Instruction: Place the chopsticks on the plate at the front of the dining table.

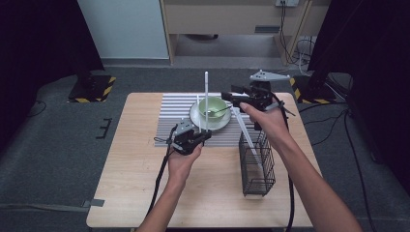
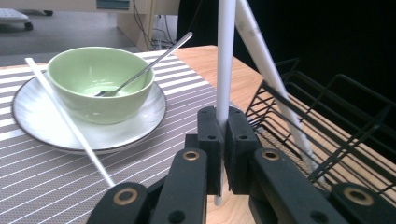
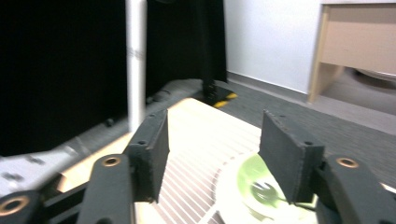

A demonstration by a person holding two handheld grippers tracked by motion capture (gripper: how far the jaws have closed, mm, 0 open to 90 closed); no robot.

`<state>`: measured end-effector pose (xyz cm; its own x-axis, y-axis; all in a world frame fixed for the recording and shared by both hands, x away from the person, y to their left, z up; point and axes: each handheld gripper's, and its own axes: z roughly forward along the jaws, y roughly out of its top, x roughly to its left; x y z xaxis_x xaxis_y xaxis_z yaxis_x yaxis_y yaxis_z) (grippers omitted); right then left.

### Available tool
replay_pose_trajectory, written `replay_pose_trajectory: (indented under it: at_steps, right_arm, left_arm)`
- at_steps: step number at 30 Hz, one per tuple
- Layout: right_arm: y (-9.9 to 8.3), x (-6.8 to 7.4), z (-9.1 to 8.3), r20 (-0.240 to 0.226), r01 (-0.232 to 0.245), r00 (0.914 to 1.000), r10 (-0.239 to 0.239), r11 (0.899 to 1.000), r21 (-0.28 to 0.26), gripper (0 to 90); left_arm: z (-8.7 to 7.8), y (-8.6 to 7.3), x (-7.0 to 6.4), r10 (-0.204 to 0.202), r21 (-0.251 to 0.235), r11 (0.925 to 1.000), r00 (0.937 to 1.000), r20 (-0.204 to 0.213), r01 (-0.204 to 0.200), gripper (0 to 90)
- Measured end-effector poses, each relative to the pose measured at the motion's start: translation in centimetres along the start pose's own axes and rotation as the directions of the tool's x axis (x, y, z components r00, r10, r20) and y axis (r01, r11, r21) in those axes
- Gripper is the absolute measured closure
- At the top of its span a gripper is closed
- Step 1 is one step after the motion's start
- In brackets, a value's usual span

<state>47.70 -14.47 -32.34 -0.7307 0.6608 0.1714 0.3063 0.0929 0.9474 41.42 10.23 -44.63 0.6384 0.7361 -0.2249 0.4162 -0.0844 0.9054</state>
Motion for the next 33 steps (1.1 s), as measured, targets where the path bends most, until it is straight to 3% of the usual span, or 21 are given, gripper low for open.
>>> replay_pose_trajectory:
  at_steps: [6, 12, 26, 33]
  right_arm:
    - [-1.5, -2.2, -1.1, 0.085, 0.005, 0.9964, -0.008, 0.999, 0.033, 32.4]
    - [-3.3, -4.1, -2.3, 0.143, -0.031, 0.9894, 0.027, 0.999, 0.031, 24.1]
    - [-7.7, -8.9, -5.2, 0.264, -0.115, 0.9591, 0.101, 0.993, 0.038, 12.7]
    - [-9.7, -11.0, -6.9, 0.321, -0.154, 0.9375, 0.136, 0.988, 0.031, 13.4]
  left_arm:
    - [-0.3, -0.1, 0.6, -0.006, 0.002, 1.0, 0.9996, -0.028, 0.006, 86.1]
    - [-0.3, -0.1, 0.9, -0.002, 0.01, 0.9999, 0.9991, -0.043, 0.003, 86.1]
    - [-0.3, -0.1, 1.4, -0.001, 0.015, 0.9999, 0.9975, -0.071, 0.002, 86.0]
    - [-0.3, -0.1, 1.5, 0.0, 0.018, 0.9998, 0.9966, -0.082, 0.001, 86.1]
